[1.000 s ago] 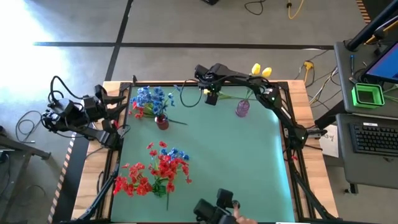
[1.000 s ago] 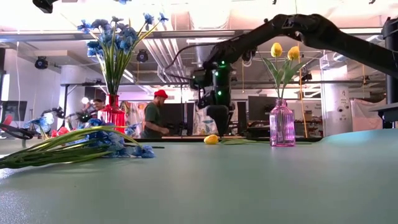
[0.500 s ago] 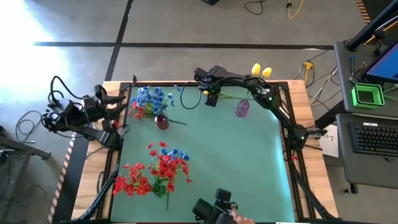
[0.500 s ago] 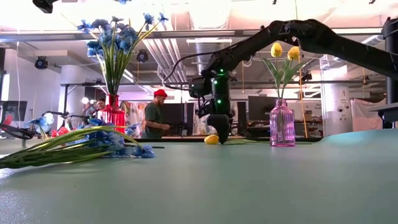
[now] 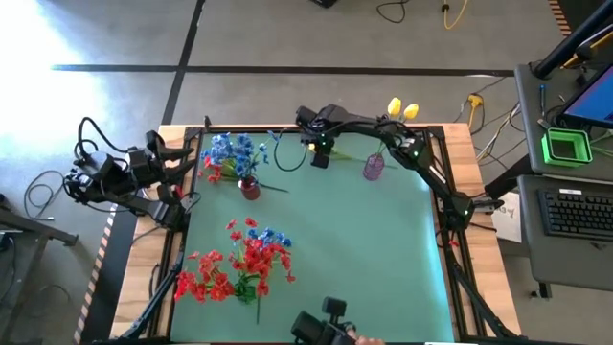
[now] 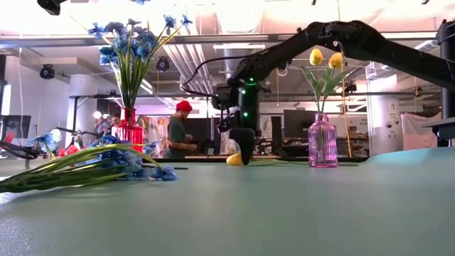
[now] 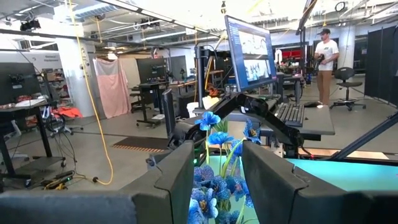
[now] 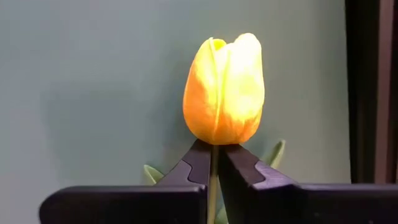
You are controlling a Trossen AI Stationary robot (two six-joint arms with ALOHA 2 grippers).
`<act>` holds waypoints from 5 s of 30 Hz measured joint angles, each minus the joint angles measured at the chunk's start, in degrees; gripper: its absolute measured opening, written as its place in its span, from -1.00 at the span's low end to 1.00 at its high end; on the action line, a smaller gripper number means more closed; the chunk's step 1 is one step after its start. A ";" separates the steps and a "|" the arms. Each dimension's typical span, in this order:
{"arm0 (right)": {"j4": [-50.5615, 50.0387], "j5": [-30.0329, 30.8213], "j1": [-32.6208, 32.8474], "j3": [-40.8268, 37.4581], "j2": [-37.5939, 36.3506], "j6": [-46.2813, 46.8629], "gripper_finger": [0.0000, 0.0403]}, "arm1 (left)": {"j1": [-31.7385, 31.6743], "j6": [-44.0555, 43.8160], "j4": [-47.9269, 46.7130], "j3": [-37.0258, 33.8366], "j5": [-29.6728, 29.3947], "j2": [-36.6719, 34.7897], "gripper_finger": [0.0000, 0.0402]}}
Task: Sort flowers into vase by color
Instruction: Put the yellow tulip into the purple vase
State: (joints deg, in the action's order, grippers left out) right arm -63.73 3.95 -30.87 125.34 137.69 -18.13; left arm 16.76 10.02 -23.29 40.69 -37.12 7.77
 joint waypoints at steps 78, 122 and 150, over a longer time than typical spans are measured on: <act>61.44 7.89 14.14 -52.81 -75.41 19.81 -0.94 | 0.01 -1.75 2.17 0.00 0.20 0.02 -0.39; 63.26 36.83 13.98 -72.22 -93.30 18.51 -0.94 | 0.01 -1.77 1.79 0.00 0.20 0.02 -0.39; 51.42 41.27 13.98 -72.24 -89.24 25.97 -0.36 | 0.01 -3.71 1.75 0.00 0.17 0.02 -0.39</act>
State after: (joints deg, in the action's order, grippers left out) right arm -12.32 45.21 -16.88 53.10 48.45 7.84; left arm 16.78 6.31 -21.54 40.69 -36.95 7.79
